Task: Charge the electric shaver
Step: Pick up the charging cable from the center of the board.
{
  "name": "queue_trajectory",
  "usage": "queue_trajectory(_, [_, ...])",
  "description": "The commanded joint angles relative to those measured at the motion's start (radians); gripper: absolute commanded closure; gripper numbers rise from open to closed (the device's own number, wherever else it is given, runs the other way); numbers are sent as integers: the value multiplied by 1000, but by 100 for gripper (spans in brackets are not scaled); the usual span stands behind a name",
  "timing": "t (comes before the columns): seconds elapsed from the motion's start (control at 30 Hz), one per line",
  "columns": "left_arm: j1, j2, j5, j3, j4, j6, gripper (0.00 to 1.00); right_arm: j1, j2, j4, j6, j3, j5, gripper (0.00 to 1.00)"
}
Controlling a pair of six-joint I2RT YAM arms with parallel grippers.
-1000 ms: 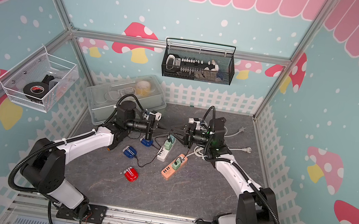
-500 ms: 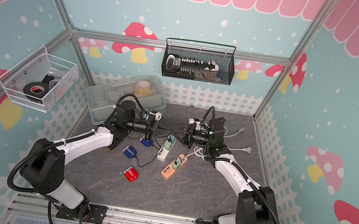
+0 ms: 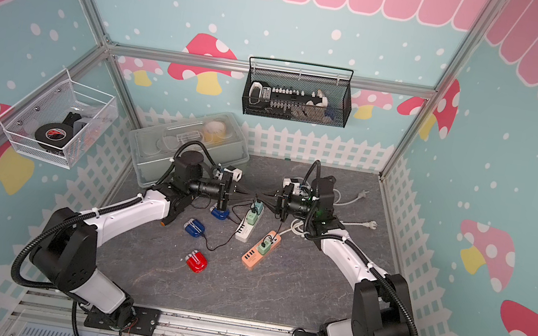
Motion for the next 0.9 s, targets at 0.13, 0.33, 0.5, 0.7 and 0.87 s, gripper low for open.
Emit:
queue_trajectory(0.13, [-4,-13,18,19,21,11,100,0,0,43,26,8,13,98])
queue_trajectory(0.33, [22,-58,-88,43,-139,130,79,-1,-26,48,17,-23,35,100])
queue_trajectory(0.5, [80,-231,-398,17,-557,319,53,0,-70,53,-42,-86,112,100])
queue_trajectory(0.7, [42,-404,-701,-130,-809,242,51,5,-138,24,-272,-131,183,100])
queue_trajectory(0.87, [2,-519,-814,-312,-869,121,49,32,-227,135,-449,-261,285,100])
